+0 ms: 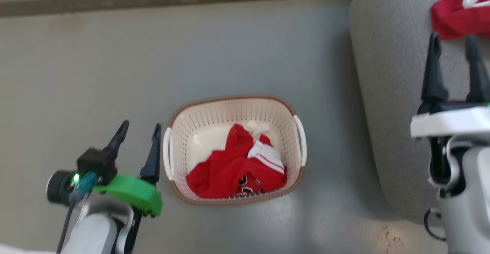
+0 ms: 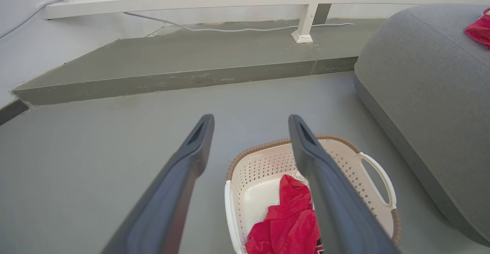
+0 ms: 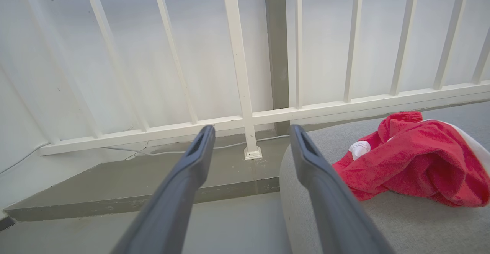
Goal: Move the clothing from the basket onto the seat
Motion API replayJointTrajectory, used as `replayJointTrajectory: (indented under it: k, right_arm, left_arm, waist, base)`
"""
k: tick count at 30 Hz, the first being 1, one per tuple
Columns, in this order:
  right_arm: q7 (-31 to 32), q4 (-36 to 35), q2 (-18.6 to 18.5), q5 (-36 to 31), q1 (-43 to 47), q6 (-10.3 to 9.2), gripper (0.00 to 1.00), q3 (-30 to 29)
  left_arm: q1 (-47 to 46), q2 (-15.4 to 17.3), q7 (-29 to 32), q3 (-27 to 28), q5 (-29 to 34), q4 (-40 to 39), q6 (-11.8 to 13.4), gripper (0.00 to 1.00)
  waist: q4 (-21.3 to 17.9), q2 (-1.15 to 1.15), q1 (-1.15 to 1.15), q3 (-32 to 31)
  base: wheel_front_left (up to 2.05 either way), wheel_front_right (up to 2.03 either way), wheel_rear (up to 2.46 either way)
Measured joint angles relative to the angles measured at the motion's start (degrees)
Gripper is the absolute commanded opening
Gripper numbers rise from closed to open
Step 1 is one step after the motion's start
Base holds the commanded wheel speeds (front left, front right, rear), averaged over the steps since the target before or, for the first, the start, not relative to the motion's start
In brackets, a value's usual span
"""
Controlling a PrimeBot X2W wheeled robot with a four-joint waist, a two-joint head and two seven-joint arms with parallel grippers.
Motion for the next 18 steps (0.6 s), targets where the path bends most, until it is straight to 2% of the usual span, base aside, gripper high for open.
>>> replayJointTrajectory:
  k: [18]
  right_arm:
    - [1.3,-1.7,-1.8,0.1,-16.6,0.00,1.00,-1.5]
  left_arm:
    - [-17.1,-3.2,7.4,-9.3,5.8,12.8,-6.1,1.00]
  waist:
    - [-0.9,0.00,0.01,14.7]
  base:
    - [0.00,0.00,0.00]
